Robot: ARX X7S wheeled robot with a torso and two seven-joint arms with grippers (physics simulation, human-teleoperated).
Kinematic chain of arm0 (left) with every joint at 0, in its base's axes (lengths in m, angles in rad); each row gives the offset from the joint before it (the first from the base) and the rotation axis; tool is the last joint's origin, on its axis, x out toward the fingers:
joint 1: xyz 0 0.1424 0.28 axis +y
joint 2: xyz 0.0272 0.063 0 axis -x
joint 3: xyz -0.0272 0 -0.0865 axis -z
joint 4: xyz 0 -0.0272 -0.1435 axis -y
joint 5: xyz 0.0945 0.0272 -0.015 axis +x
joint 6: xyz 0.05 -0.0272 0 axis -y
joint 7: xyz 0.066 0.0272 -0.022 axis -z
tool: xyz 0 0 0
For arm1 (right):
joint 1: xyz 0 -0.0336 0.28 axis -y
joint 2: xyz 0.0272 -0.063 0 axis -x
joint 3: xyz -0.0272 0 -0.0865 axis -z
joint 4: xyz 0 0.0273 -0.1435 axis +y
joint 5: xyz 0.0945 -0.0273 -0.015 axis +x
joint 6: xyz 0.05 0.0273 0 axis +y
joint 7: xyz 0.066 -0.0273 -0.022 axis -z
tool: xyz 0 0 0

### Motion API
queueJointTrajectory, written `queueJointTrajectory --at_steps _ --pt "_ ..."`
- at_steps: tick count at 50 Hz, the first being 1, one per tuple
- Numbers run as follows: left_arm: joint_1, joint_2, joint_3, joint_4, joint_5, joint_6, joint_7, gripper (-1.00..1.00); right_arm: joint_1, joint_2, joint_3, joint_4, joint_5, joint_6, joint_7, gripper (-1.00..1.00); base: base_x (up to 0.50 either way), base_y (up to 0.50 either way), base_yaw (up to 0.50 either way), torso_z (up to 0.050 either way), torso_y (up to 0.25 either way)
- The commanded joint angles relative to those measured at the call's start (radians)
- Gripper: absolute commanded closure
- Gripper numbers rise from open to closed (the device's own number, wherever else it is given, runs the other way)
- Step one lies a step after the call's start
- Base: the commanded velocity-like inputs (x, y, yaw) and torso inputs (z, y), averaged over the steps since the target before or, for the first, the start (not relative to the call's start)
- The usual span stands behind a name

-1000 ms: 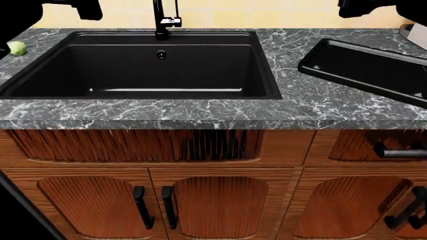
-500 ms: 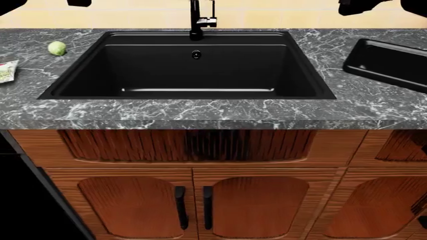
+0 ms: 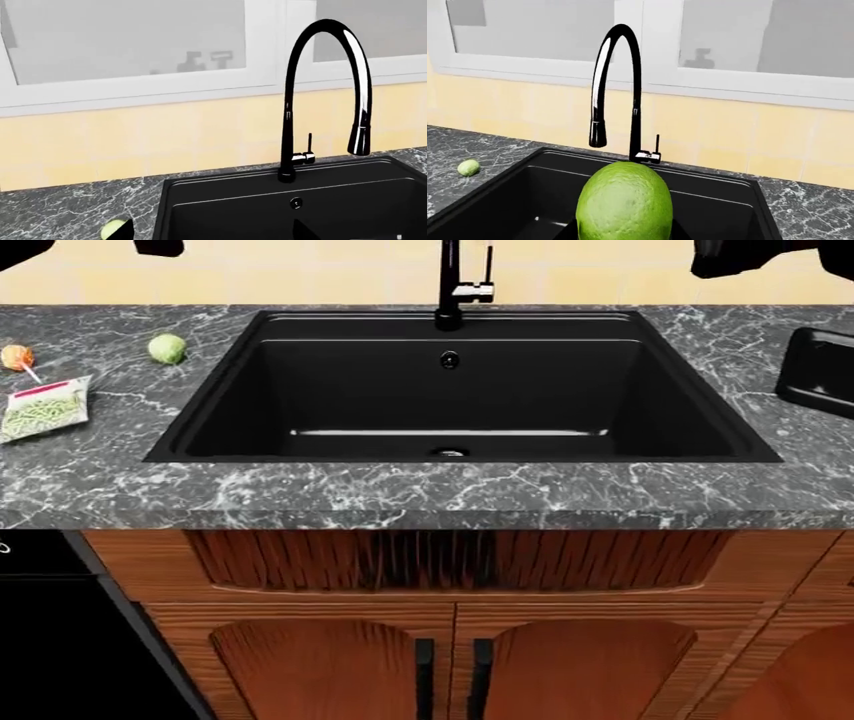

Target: Pick up the fruits and vegetables and place them in the sink. Turn on the sink faucet to wash them. Then turn the sink off and put them in the tray.

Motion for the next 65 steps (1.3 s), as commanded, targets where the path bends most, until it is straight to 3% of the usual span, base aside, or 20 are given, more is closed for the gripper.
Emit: queueJointTrajectory --at_steps 1,14,25,58,65 --pt "-0.001 -0.002 0.009 -0.003 -0.013 0.006 0.015 -1.00 0.010 0.047 -0.076 0.051 -0.061 -0.090 -0.041 1.00 0.50 0.00 0.00 0.000 0.000" --pt "-0.001 -0.001 0.003 -0.006 -0.022 0.004 0.004 -1.00 0.089 0.070 -0.173 0.115 -0.126 -0.106 -0.126 1.00 0.50 0.00 0.00 0.000 0.000" --pt "0.000 -0.006 0.013 -0.003 -0.021 0.015 0.005 -1.00 0.239 0.039 -0.335 0.225 -0.214 -0.098 -0.250 1.00 0.50 0.00 0.00 0.000 0.000" --pt "0.001 -0.010 0.018 -0.002 -0.027 0.023 -0.019 -1.00 0.224 0.050 -0.317 0.213 -0.117 -0.045 -0.200 1.00 0.50 0.00 0.00 0.000 0.001" --pt "-0.033 0.009 0.000 -0.042 -0.043 -0.099 -0.098 -1.00 0.217 0.041 -0.309 0.208 -0.097 -0.047 -0.181 1.00 0.01 0.00 0.00 0.000 0.002"
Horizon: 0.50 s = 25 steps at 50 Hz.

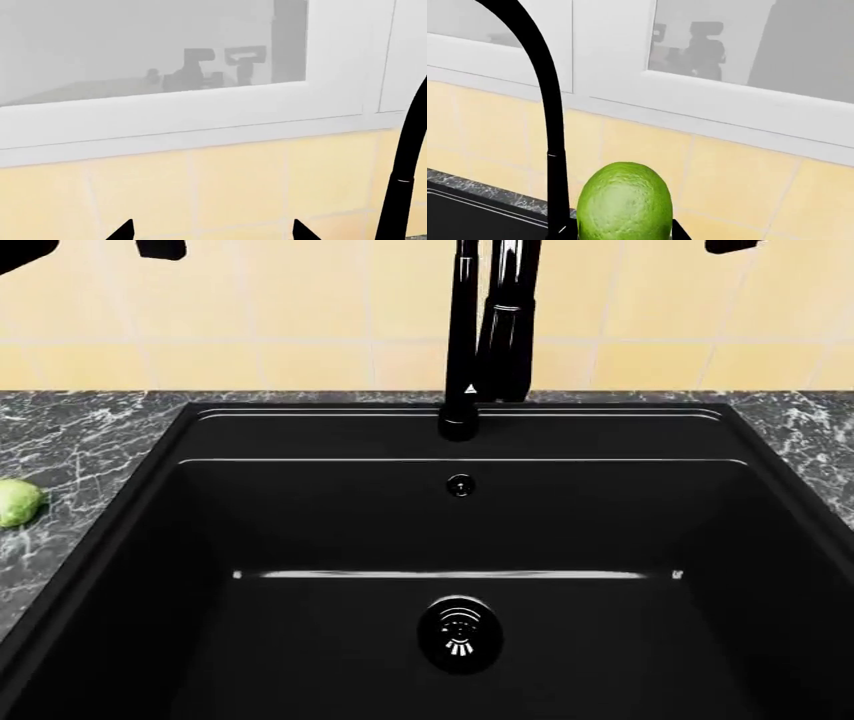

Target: Pick up the fruits and vegetables and place them in the sink. Turn on the sink faucet to wash them. Then turn the sink off and put them in the tray.

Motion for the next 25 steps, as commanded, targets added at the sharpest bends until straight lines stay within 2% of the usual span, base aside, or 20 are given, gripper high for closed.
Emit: queueJointTrajectory --at_steps 1,4,9,13,15,16,17,20,25 --pt "-0.038 0.024 -0.030 -0.048 -0.018 -0.141 -0.101 -1.00 -0.002 -0.003 0.005 -0.006 0.026 0.000 0.013 1.00 0.00 0.00 0.00 0.000 0.000" --pt "-0.056 0.041 -0.067 -0.094 -0.057 -0.208 -0.237 -1.00 -0.006 0.000 0.007 -0.009 0.033 -0.004 0.015 1.00 0.00 0.00 0.00 0.000 0.000" --pt "-0.101 -0.001 -0.018 -0.261 -0.410 -0.207 -0.645 -1.00 -0.013 0.007 0.011 -0.012 0.042 -0.012 0.015 1.00 0.00 0.00 0.00 0.000 0.000" --pt "-0.102 0.000 -0.044 -0.344 -0.585 -0.202 -0.898 -1.00 -0.022 0.018 0.018 -0.017 0.053 -0.015 0.020 1.00 0.00 0.00 0.00 0.000 0.000" --pt "-0.198 -0.075 0.171 -0.479 -0.371 -0.082 -0.598 -1.00 -0.023 0.023 0.019 -0.017 0.057 -0.015 0.022 1.00 0.00 0.00 0.00 0.000 0.000" --pt "-0.226 -0.087 0.246 -0.539 -0.300 -0.031 -0.448 -1.00 -0.022 0.026 0.019 -0.018 0.059 -0.014 0.023 1.00 0.00 0.00 0.00 0.000 0.000" --pt "-0.241 -0.091 0.291 -0.586 -0.257 0.002 -0.368 -1.00 -0.022 0.027 0.019 -0.019 0.061 -0.013 0.025 1.00 0.00 0.00 0.00 0.000 0.000" --pt "-0.238 -0.096 0.337 -0.660 -0.206 0.052 -0.301 -1.00 -0.023 0.031 0.019 -0.021 0.066 -0.011 0.030 1.00 0.00 0.00 0.00 0.000 0.000" --pt "-0.195 -0.108 0.325 -0.699 -0.205 0.077 -0.305 -1.00 -0.026 0.025 0.013 -0.021 0.069 -0.016 0.036 1.00 0.00 0.00 0.00 0.000 0.000"
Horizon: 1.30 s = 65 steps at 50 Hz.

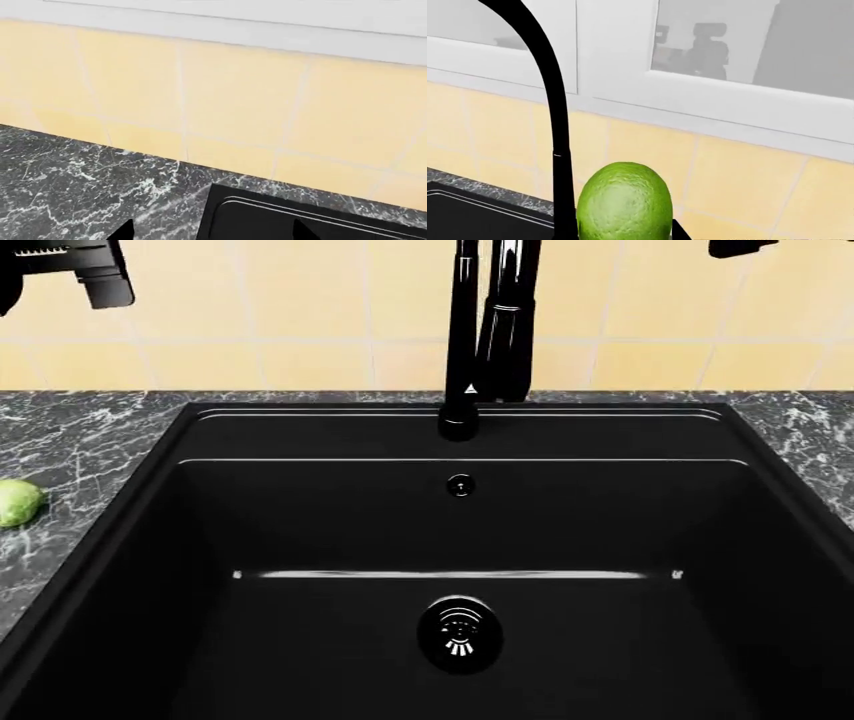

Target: Pick up the fruits and vegetables and place them in the sink. Turn on the sink faucet to wash them. Then turn the sink off and put them in the tray.

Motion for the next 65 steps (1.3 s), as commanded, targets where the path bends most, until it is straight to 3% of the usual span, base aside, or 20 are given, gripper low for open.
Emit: queueJointTrajectory --at_steps 1,14,36,65 --pt "-0.017 -0.054 0.129 -0.221 0.038 0.107 0.071 -1.00 -0.007 0.004 -0.003 -0.007 0.013 -0.005 0.011 1.00 0.00 0.00 0.00 0.000 0.000" --pt "0.091 -0.080 0.109 -0.234 0.032 0.153 0.053 -1.00 -0.011 0.009 0.003 -0.017 0.050 0.009 0.043 1.00 0.00 0.00 0.00 0.000 0.000" --pt "0.160 -0.092 0.165 -0.324 0.108 0.241 0.093 -1.00 -0.034 0.020 -0.007 -0.018 0.081 -0.010 0.059 1.00 0.00 0.00 0.00 0.000 0.000" --pt "0.222 -0.089 0.237 -0.321 0.156 0.254 0.136 -1.00 -0.054 0.036 -0.021 -0.023 0.112 -0.025 0.078 1.00 0.00 0.00 0.00 0.000 0.000"
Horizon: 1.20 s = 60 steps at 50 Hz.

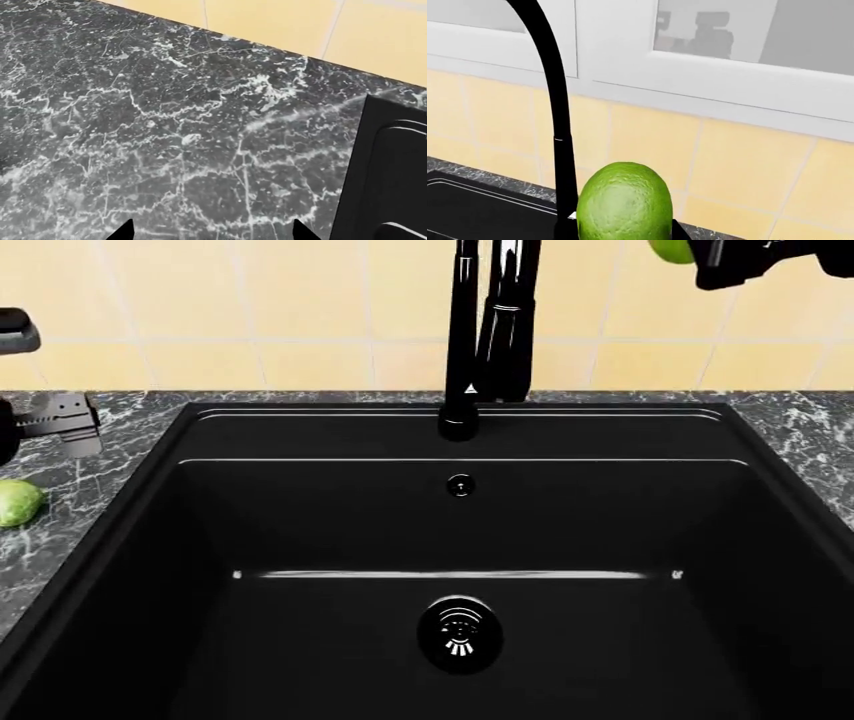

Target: Pick up the fruits and vegetables and place them in the sink. Turn on the sink faucet to wash them. Then turn the sink off and put them in the tray.

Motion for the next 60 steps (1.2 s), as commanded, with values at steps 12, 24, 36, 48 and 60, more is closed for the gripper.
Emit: queueJointTrajectory --at_steps 12,24,36,48,60 --pt "0.053 -0.028 0.017 -0.017 0.024 0.031 0.004 -1.00 -0.003 0.005 -0.020 0.004 0.010 -0.010 0.001 1.00 0.00 0.00 0.00 0.000 0.000" --pt "0.095 -0.040 -0.017 -0.008 -0.006 0.032 -0.022 -1.00 -0.011 0.005 -0.029 0.004 0.014 -0.024 0.003 1.00 0.00 0.00 0.00 0.000 0.000" --pt "0.156 -0.046 -0.061 0.009 -0.066 0.000 -0.042 -1.00 -0.011 0.013 -0.031 0.001 0.029 -0.023 0.012 1.00 0.00 0.00 0.00 0.000 0.000" --pt "0.199 -0.057 -0.089 0.028 -0.107 -0.036 -0.069 -1.00 -0.019 0.013 -0.041 0.001 0.031 -0.036 0.013 1.00 0.00 0.00 0.00 0.000 0.000" --pt "0.202 -0.059 -0.092 0.040 -0.117 -0.051 -0.077 1.00 -0.025 0.023 -0.041 0.002 0.042 -0.044 0.014 1.00 0.00 0.00 0.00 0.000 0.000"
